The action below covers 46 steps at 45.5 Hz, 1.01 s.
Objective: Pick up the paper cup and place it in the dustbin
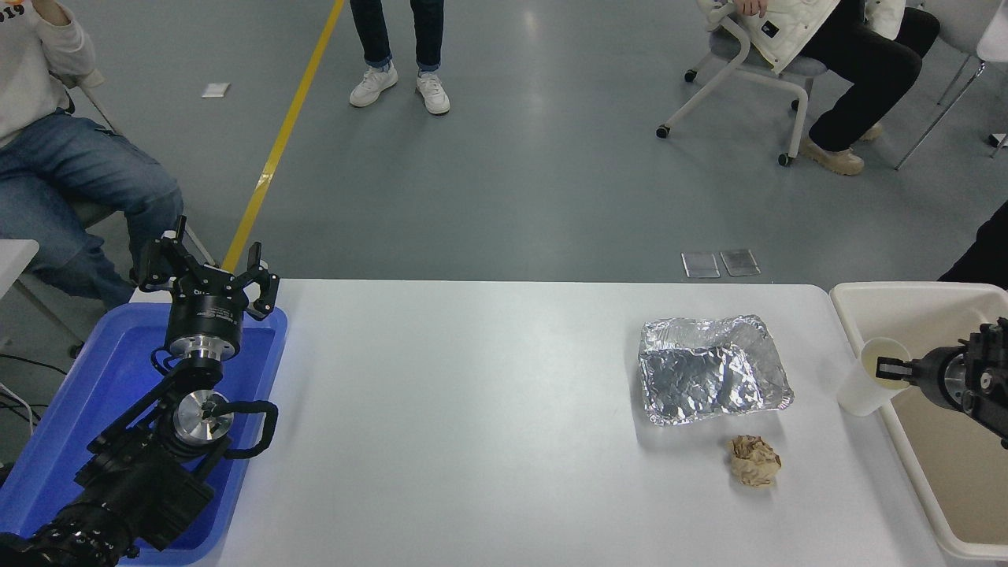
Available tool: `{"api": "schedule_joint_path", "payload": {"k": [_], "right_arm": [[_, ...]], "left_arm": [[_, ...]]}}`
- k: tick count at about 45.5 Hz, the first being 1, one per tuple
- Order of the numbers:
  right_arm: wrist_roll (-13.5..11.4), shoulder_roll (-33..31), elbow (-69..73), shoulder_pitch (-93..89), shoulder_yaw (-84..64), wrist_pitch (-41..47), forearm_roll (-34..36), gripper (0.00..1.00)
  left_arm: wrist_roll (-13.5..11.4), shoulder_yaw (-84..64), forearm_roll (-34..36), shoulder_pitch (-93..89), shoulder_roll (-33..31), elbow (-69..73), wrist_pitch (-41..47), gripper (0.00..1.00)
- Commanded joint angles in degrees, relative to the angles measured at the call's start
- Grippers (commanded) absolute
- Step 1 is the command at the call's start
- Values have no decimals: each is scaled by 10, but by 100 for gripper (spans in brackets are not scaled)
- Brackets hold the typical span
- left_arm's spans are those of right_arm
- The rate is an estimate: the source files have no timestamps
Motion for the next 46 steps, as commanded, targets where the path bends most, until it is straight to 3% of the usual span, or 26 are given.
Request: {"api": "schedule_joint_path", "payload": {"k": [1,10,20,46], "right_arm": [[-4,-105,129,124,-31,61,-5,0],[0,-162,192,334,-140,172,-1,0],[3,-161,210,556,-288,270,18,0],[-2,-176,212,613,-344,280,9,0]], "left_arm": [[1,1,0,0,0,0,0,99],[1,1,0,0,0,0,0,99],[1,1,1,0,0,0,0,99],[1,1,1,0,1,0,0,99]]}}
